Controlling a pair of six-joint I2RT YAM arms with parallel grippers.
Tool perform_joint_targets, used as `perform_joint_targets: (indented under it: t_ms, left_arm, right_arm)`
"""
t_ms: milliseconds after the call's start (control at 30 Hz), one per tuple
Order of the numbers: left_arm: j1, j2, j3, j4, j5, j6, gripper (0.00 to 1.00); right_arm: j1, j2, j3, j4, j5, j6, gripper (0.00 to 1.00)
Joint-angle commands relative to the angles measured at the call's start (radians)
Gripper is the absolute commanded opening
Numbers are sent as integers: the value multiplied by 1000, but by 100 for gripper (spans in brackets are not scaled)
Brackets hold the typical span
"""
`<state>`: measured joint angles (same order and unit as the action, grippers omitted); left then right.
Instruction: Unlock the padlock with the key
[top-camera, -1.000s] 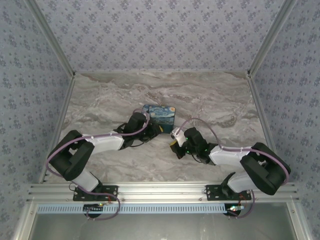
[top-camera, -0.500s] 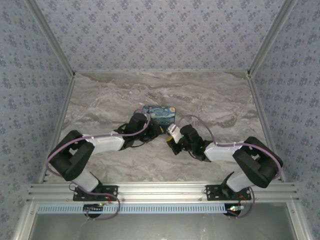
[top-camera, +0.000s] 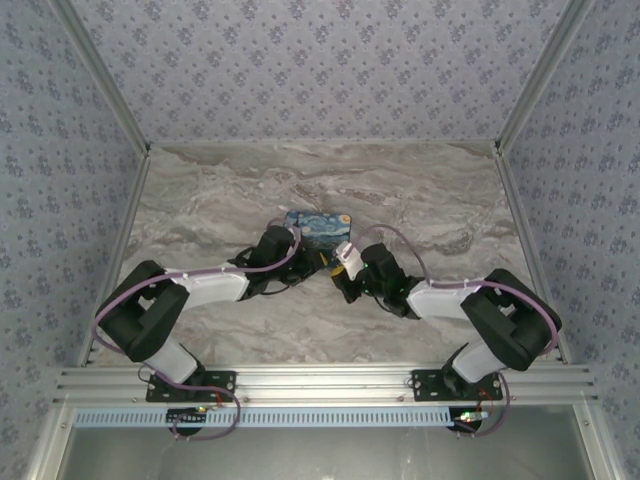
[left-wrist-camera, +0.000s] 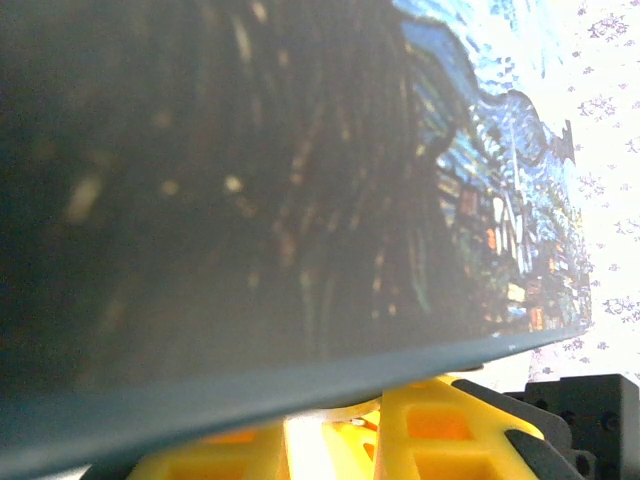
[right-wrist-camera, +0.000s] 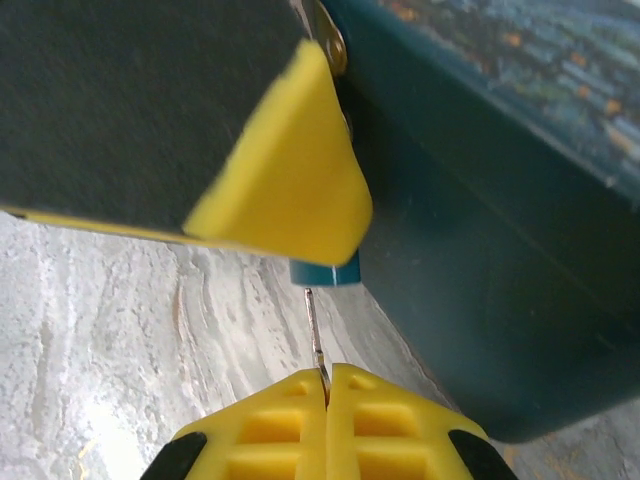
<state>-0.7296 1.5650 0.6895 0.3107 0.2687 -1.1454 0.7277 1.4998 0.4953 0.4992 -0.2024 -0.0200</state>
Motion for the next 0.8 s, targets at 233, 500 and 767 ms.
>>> perform_joint_targets:
  t_ms: [233,500,767]
  left_arm:
    - [-8,-32,13,23,-8,3,15]
    - [-8,-31,13,24,-13,2,14]
    - [-7,-30,17,20,-17,4,14]
  right_arm:
    - [-20,13,33,30,-41,5,0]
    - [-25,35,44,4,-40,2,0]
    - [-30,40,10,7,-35,6,0]
